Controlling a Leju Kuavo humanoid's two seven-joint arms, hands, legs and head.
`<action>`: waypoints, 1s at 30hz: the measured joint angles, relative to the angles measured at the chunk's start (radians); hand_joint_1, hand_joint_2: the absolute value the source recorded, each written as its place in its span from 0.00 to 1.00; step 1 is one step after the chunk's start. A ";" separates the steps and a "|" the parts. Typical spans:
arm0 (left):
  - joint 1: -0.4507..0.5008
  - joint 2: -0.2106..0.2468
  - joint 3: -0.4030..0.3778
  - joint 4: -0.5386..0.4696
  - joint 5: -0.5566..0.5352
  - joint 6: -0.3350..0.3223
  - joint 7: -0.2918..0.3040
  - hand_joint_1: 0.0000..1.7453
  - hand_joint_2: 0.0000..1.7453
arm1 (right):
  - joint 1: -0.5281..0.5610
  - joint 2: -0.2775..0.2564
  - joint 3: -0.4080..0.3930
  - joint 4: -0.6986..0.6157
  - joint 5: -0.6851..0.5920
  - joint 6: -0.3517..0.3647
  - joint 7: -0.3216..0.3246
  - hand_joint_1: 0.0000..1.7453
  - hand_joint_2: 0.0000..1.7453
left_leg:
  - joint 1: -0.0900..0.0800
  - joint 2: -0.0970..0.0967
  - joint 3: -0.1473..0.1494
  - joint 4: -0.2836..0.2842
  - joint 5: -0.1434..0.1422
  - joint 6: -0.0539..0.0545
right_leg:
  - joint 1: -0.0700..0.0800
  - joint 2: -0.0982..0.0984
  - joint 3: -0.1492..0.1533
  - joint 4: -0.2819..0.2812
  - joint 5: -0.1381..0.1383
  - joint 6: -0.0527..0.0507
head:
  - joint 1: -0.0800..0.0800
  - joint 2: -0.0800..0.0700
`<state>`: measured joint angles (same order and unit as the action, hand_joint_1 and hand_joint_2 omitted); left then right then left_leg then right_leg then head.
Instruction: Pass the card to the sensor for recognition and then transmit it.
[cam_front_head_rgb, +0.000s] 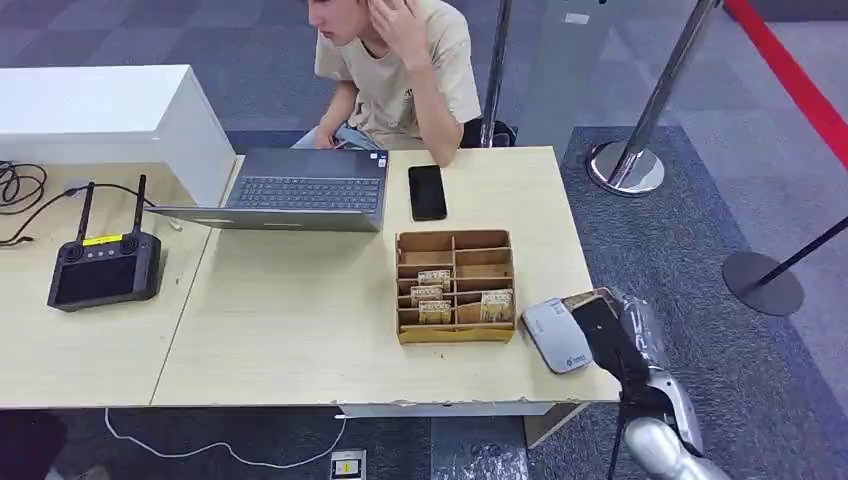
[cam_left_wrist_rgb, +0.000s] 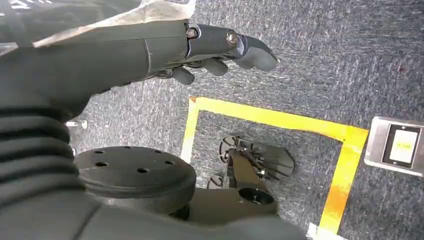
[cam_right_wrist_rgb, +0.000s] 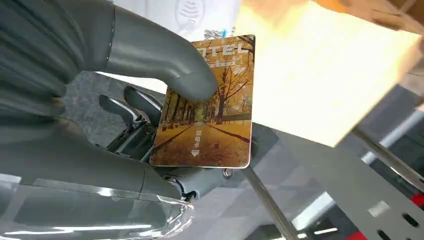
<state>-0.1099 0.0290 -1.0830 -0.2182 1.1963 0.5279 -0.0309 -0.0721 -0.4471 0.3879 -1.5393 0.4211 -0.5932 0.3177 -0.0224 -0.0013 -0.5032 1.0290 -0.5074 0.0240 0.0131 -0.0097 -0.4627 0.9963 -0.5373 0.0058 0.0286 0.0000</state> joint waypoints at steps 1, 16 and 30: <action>0.000 0.000 0.000 0.000 -0.001 0.001 0.001 0.00 1.00 | -0.002 0.001 0.002 0.006 0.010 0.006 0.006 1.00 1.00 | 0.000 0.000 0.000 0.000 0.000 0.000 | 0.000 0.000 0.000 0.000 0.000 0.000 | 0.000 0.000; -0.002 0.000 0.000 0.000 -0.011 -0.003 -0.003 0.00 0.00 | -0.027 0.014 0.061 0.060 0.092 0.044 0.091 1.00 1.00 | 0.000 0.000 0.000 0.000 0.000 0.000 | 0.000 0.000 0.000 0.000 0.000 0.000 | 0.000 0.000; -0.002 0.001 0.000 0.003 -0.023 -0.015 0.031 0.00 0.00 | -0.027 -0.008 0.097 0.064 0.113 0.063 0.149 1.00 1.00 | 0.000 0.000 0.000 0.000 0.000 0.000 | 0.000 0.000 0.000 0.000 0.000 0.000 | 0.000 0.000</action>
<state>-0.1116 0.0298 -1.0826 -0.2156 1.1730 0.5131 -0.0004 -0.0991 -0.4555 0.4848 -1.4751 0.5336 -0.5306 0.4669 -0.0225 -0.0010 -0.5033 1.0291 -0.5074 0.0240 0.0129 -0.0097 -0.4628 0.9963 -0.5373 0.0058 0.0290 0.0000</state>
